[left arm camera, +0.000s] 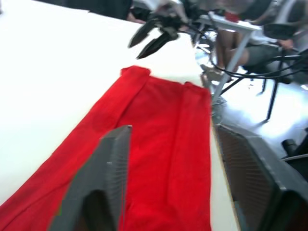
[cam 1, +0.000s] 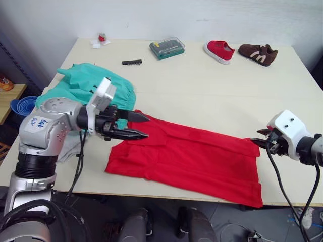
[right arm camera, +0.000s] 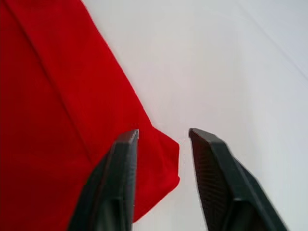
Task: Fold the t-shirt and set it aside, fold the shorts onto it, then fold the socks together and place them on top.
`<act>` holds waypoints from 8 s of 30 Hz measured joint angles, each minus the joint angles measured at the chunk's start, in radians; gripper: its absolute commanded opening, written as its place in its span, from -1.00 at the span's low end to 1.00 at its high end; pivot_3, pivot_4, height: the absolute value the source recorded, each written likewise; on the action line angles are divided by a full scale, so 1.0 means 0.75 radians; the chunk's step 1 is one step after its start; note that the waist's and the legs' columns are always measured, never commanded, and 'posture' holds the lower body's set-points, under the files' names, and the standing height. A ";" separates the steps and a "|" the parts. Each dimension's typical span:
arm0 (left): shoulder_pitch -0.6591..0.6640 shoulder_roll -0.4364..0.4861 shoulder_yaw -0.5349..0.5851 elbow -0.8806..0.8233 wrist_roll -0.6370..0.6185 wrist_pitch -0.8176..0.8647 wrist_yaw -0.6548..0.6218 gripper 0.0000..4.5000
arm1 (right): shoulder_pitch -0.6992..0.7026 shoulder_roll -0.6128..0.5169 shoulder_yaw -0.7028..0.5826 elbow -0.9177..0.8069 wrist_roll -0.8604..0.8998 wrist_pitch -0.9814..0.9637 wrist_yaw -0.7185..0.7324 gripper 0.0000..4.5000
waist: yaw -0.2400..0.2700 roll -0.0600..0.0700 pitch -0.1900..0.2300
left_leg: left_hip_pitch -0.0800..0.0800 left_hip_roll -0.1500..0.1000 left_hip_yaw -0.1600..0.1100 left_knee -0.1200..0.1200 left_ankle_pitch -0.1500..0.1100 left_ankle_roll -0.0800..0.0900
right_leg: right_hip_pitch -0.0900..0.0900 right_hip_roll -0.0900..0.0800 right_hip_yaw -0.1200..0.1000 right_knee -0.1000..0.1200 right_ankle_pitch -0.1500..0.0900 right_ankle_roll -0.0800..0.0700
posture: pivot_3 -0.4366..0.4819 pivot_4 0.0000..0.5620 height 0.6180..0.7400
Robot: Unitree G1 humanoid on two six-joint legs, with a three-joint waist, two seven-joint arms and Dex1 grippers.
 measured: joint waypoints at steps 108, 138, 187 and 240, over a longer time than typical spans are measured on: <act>-0.789 -0.525 -0.230 1.943 1.001 -1.195 0.269 0.91 | 0.241 1.499 -0.887 -0.998 0.269 1.231 -0.764 0.99 | -0.020 -0.002 -0.001 | -0.021 -0.001 0.004 0.014 -0.007 0.015 | -0.015 0.001 0.001 0.003 0.011 0.006 | -0.05 -0.47 1.00; -0.797 -0.525 -0.245 1.946 1.110 -1.092 0.178 -1.00 | -0.076 1.407 -0.807 -0.659 0.416 1.232 -1.081 -0.99 | -0.057 -0.010 -0.006 | -0.022 0.000 0.015 0.013 -0.007 0.015 | -0.024 -0.001 0.009 0.010 0.011 0.006 | -0.05 -0.47 1.00; -0.251 -0.296 -0.265 0.859 0.856 -0.377 0.132 -1.00 | -0.247 0.892 -0.347 -0.349 0.093 1.212 -0.851 -0.99 | -0.068 -0.008 -0.006 | -0.019 0.001 0.029 0.015 -0.006 0.016 | -0.028 -0.002 0.022 0.014 0.011 0.008 | -0.05 -0.47 1.00; -0.171 -0.063 -0.076 0.430 0.229 0.466 0.427 1.00 | -0.719 0.707 0.095 0.212 -0.114 0.881 -0.507 1.00 | -0.057 -0.010 -0.007 | -0.002 0.004 0.037 -0.005 -0.006 -0.010 | -0.029 0.002 0.032 0.012 0.005 -0.003 | -0.05 -0.47 1.00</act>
